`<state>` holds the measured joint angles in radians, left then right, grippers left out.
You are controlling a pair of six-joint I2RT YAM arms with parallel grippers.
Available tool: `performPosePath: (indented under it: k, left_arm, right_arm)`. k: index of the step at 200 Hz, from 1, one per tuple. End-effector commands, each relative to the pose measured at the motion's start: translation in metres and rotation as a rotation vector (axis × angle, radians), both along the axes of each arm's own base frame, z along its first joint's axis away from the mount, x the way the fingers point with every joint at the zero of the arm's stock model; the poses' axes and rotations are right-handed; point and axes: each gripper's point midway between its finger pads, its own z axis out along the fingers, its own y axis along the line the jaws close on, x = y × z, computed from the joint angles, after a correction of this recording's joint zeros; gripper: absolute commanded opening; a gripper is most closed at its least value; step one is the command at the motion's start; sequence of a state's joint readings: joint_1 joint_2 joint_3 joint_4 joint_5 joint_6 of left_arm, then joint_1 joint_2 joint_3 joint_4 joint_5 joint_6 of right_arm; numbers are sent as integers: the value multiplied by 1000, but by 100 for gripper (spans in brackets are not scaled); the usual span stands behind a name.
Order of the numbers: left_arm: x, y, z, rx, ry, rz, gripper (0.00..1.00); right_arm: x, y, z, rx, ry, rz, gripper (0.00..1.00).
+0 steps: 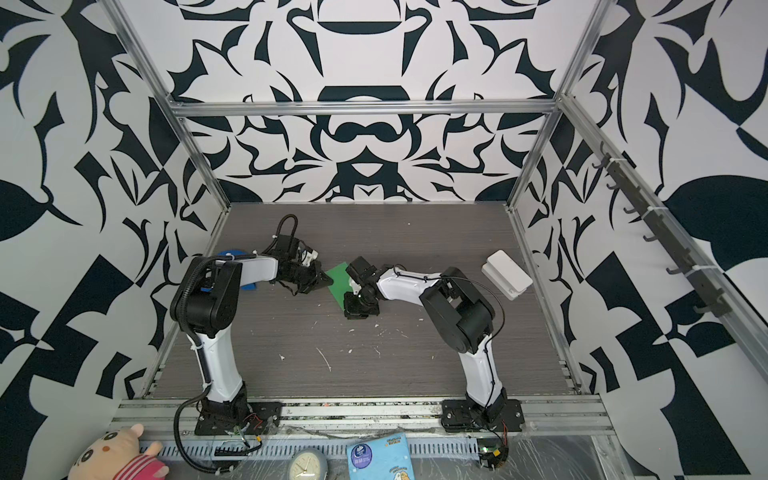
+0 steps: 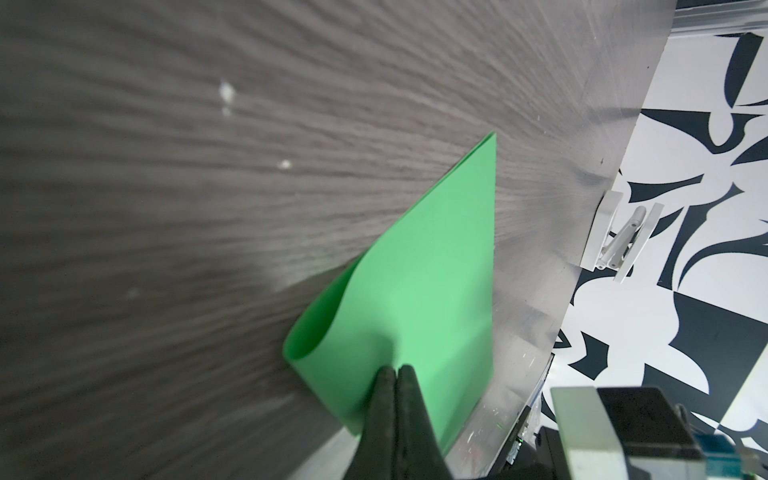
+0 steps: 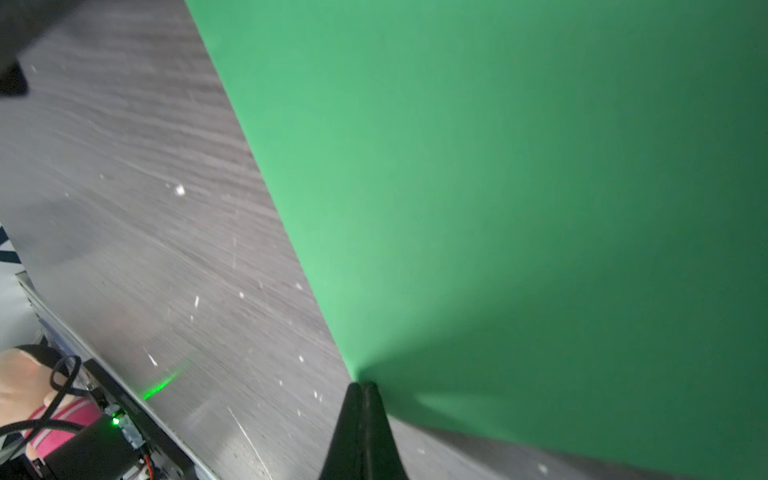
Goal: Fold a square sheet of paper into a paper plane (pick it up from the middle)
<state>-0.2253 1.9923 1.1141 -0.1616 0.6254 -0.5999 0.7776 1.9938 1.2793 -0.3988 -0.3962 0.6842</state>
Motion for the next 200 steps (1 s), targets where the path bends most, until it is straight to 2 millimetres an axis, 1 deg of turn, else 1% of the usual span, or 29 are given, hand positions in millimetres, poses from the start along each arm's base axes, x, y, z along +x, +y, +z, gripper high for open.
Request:
performPosePath:
  k: [1, 9, 21, 31, 44, 59, 68, 77, 87, 95, 115, 124, 135, 159, 182, 200]
  left_arm:
    - [-18, 26, -43, 149, 102, 57, 4]
    - [-17, 25, -41, 145, 96, 54, 5]
    - [-14, 23, -37, 132, 85, 48, 5]
    - [-10, 19, -30, 114, 67, 37, 5]
    - [-3, 12, -14, 75, 34, 23, 7]
    - [9, 3, 13, 23, -22, 10, 11]
    - [14, -3, 32, -4, -58, 2, 13]
    - [17, -9, 50, -24, -93, -4, 17]
    - [18, -11, 64, -24, -121, 3, 23]
    - [17, -10, 71, -12, -136, 22, 27]
    - [8, -5, 73, 24, -130, 72, 36]
    - [1, -4, 71, 42, -123, 88, 36]
    - [-5, -6, 69, 47, -119, 98, 36]
    - [-11, -13, 64, 43, -112, 100, 31]
    - [-12, -21, 49, 45, -81, 87, 26]
    - [-12, -22, 35, 61, -57, 87, 23]
  right_arm:
    - [-21, -15, -1, -43, 34, 29, 0]
    - [-23, -17, 0, -41, 26, 32, 0]
    - [-20, -16, 9, -20, -12, 37, 0]
    - [-13, -12, 25, 26, -78, 35, 0]
    - [1, -9, 49, 95, -172, 14, 0]
    - [18, -13, 73, 163, -258, -24, 1]
    - [28, -19, 83, 191, -294, -54, 8]
    - [36, -27, 88, 215, -318, -77, 16]
    - [46, -39, 89, 234, -332, -108, 24]
    - [53, -47, 88, 254, -330, -122, 29]
    - [69, -66, 83, 299, -312, -158, 43]
    - [73, -69, 81, 341, -290, -145, 46]
    - [77, -75, 73, 345, -267, -146, 52]
    - [78, -75, 64, 358, -243, -103, 56]
    - [77, -72, 52, 346, -201, -80, 57]
    - [75, -69, 47, 356, -178, -67, 57]
